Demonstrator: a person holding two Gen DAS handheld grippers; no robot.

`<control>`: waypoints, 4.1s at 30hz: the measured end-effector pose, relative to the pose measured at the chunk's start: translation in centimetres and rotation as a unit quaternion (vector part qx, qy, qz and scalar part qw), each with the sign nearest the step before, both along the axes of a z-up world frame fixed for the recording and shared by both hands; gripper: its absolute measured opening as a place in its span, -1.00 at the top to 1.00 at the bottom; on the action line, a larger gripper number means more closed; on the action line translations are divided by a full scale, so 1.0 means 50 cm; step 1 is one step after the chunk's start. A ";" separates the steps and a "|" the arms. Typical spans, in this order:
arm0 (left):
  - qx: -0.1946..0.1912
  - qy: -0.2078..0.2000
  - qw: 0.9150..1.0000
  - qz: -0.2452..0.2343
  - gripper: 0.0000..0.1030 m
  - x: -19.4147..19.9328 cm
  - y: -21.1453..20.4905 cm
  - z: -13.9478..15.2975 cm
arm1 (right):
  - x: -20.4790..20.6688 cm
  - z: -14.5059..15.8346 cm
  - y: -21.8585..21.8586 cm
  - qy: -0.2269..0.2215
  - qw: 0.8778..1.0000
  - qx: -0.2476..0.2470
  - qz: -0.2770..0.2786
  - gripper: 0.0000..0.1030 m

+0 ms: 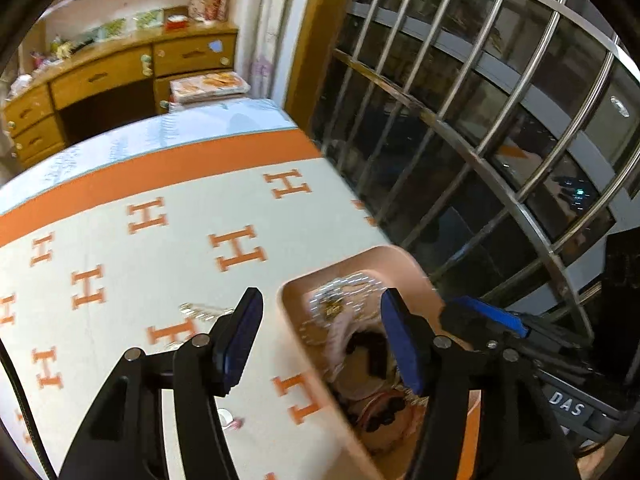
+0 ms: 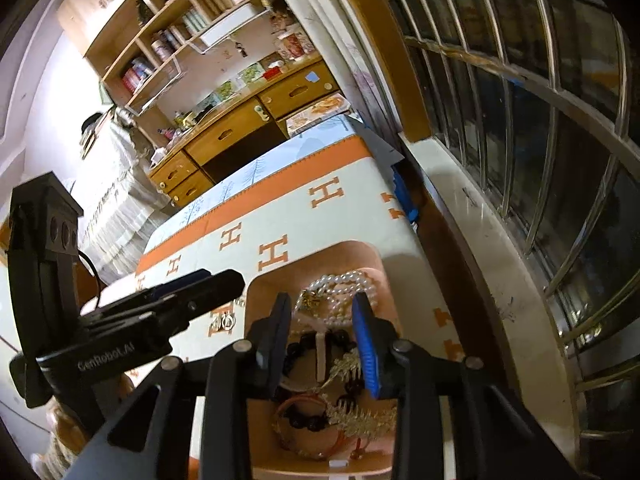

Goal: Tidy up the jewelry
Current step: 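Move the right tool back to the safety-pin brooch, then grasp the safety-pin brooch with the right tool while the left tool grasps the gold pendant, then drop the brooch and gold pendant into the pink box with both tools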

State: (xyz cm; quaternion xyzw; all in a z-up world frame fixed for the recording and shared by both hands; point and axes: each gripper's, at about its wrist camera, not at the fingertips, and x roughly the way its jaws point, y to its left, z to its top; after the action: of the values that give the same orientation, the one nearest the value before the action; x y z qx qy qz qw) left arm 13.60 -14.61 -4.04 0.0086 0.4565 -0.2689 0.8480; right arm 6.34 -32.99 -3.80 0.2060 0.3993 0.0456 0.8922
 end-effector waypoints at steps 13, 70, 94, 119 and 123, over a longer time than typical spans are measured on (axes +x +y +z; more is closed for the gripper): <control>0.001 -0.028 0.994 0.105 -0.26 -0.084 0.161 0.013 | -0.045 -0.009 0.076 0.006 0.999 -0.018 0.032 0.38; 0.106 0.031 0.994 0.020 -0.35 0.036 0.191 -0.160 | 0.294 -0.091 0.297 0.165 0.957 -0.108 0.213 0.86; 0.118 -0.005 0.993 -0.013 0.67 0.074 0.161 -0.170 | 0.149 0.012 0.201 0.058 0.983 0.018 0.174 0.85; -0.002 -0.076 0.994 -0.081 0.67 -0.097 0.037 0.076 | -0.029 0.043 0.015 0.027 0.997 0.046 0.061 0.85; 0.000 -0.052 0.993 -0.110 0.67 -0.115 -0.026 0.047 | -0.049 0.022 -0.016 0.050 0.997 0.036 0.039 0.85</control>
State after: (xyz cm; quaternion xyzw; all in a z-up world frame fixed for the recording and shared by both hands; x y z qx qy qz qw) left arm 7.83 -15.90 -1.68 0.0726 0.4083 -0.3599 0.8358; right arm 3.91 -33.77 -2.69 0.2245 0.4492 0.0842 0.8606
